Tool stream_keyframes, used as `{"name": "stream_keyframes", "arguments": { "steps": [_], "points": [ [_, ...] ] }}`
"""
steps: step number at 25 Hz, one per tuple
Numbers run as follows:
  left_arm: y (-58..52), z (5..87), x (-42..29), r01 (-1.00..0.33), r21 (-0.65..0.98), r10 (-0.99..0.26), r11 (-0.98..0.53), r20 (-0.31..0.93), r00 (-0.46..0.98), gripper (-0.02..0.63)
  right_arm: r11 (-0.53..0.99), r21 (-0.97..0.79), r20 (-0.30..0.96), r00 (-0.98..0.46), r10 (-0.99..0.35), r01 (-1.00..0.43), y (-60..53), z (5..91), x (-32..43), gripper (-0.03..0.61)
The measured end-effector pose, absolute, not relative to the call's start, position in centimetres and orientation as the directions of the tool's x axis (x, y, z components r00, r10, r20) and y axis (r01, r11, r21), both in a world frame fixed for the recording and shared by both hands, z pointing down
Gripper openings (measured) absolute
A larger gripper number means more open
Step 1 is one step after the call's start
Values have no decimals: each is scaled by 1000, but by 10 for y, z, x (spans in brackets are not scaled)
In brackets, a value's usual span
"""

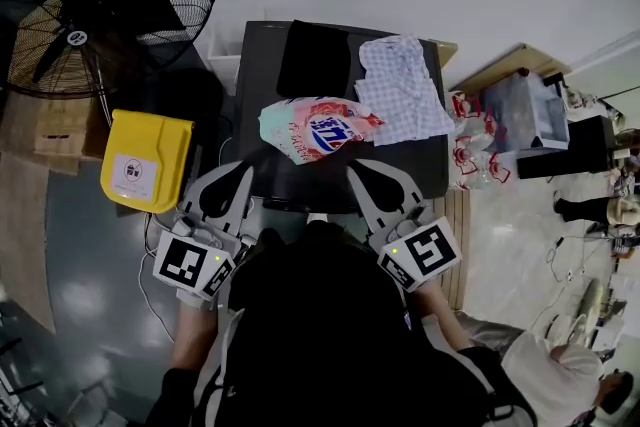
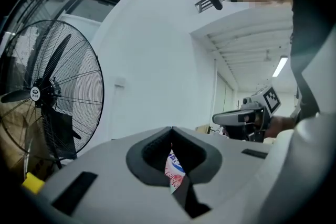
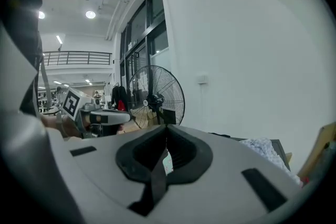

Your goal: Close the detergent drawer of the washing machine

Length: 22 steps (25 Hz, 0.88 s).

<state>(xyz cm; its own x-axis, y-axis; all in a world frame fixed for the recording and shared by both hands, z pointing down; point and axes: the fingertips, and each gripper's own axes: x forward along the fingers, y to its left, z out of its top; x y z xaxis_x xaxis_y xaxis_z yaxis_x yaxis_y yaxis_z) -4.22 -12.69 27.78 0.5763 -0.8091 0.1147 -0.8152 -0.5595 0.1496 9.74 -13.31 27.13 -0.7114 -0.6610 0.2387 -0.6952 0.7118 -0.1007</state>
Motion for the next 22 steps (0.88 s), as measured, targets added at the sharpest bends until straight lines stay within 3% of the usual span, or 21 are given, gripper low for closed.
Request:
{"name": "stream_keyframes", "arguments": {
  "steps": [22],
  "points": [
    [-112,297,-61,-796,206,-786,-569,149,600,11,688,-136,288,-693,-661,-713,-121,293,77,15]
  ]
}}
